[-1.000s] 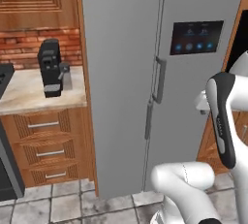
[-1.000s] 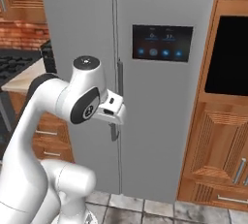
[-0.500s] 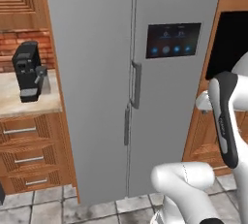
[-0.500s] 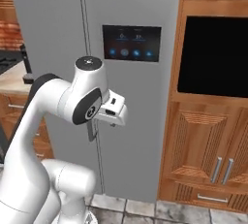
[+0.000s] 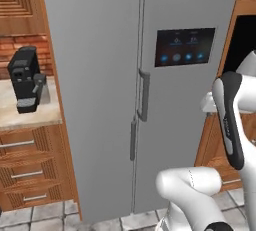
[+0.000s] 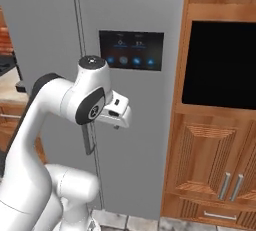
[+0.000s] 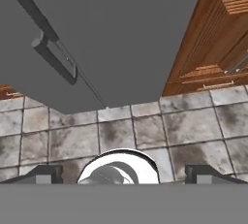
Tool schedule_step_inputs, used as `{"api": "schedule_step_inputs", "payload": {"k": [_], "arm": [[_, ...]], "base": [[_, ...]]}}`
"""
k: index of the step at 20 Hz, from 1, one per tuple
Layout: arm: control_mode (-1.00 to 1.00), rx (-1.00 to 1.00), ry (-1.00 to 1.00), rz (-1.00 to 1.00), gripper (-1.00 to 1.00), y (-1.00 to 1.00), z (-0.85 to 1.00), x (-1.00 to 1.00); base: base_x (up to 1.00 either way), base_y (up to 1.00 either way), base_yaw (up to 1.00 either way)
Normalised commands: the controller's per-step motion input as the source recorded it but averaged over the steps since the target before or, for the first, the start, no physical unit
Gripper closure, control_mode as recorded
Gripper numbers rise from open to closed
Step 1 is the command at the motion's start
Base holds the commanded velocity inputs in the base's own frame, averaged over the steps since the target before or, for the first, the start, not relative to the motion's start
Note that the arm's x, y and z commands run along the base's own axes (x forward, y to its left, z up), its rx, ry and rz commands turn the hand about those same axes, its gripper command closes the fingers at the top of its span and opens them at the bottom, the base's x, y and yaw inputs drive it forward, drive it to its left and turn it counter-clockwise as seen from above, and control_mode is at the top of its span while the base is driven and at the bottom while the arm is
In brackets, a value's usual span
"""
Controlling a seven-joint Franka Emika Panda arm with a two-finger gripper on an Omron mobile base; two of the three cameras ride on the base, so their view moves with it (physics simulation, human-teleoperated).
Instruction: Take the lemon wedge from the fridge and place it on the plate with fish on the dining counter.
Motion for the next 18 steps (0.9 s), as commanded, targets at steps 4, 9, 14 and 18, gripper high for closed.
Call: {"api": "schedule_step_inputs", "payload": {"k": [4, 9, 14, 18], "arm": [[1.00, 0.00, 0.00, 0.00, -1.00, 0.00, 0.00, 0.00], [1.00, 0.00, 0.00, 0.00, -1.00, 0.00, 0.00, 0.00], [1.00, 0.00, 0.00, 0.00, -1.00, 0.00, 0.00, 0.00], [-1.00, 0.00, 0.00, 0.00, -1.00, 0.00, 0.00, 0.00]], "base": [[-0.84, -0.36, 0.00], [-0.12, 0.00, 0.00], [-0.07, 0.00, 0.00], [0.00, 0.00, 0.00]]}}
